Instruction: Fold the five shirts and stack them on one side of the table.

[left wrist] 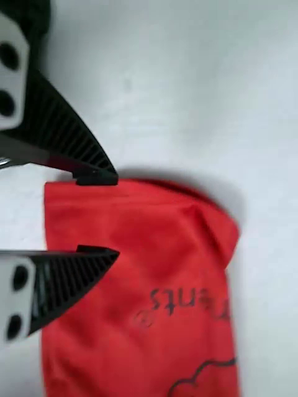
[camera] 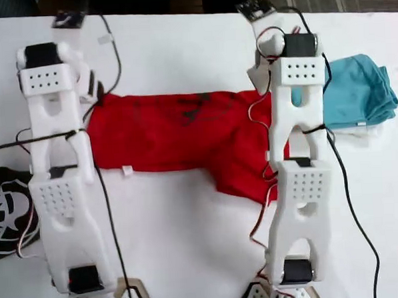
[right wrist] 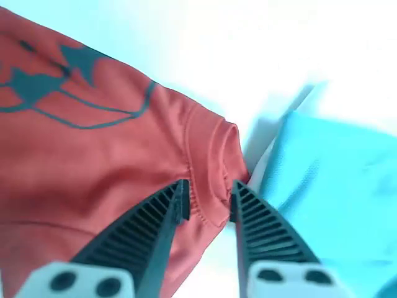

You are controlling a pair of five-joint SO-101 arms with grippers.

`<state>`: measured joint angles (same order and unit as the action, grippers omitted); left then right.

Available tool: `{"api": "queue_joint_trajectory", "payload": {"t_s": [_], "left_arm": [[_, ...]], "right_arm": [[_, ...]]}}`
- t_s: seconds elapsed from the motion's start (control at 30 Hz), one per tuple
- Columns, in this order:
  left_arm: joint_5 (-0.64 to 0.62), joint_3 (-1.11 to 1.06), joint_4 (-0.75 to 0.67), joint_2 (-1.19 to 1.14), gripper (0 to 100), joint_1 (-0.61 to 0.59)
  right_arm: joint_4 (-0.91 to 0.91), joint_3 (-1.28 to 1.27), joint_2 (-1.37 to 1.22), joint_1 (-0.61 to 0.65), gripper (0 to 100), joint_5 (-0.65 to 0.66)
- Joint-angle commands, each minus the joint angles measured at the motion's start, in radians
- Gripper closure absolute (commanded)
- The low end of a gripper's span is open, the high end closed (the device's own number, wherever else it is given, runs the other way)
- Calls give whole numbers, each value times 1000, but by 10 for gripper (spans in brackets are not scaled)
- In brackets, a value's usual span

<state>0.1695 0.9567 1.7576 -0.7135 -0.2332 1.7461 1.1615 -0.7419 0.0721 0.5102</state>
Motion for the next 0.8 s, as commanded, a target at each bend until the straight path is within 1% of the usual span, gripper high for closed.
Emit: {"api": "queue_joint_trajectory", "payload": {"t_s": [0.0, 0.13, 0.23, 0.33, 0.47, 0.6, 0.67, 0.77], "left_arm": [[15, -179, -75, 87, 819, 63], [17, -372, -203, 87, 819, 83], [17, -489, -292, 87, 819, 63], [18, -568, -342, 89, 819, 51], [20, -653, -410, 89, 819, 38], [72, -734, -488, 89, 819, 20], [81, -771, -514, 94, 819, -3], [81, -792, -517, 103, 819, -44]], "right_arm": [[22, -153, 189, 53, 849, 8], [18, -471, 410, 107, 893, 12], [-22, -732, 599, 133, 874, 34], [-165, -1030, 774, 125, 858, 51], [-395, -1467, 938, 120, 858, 97], [-631, -1788, 995, 111, 858, 100], [-716, -1878, 978, 101, 858, 121], [-794, -1927, 920, 76, 858, 175]]}}
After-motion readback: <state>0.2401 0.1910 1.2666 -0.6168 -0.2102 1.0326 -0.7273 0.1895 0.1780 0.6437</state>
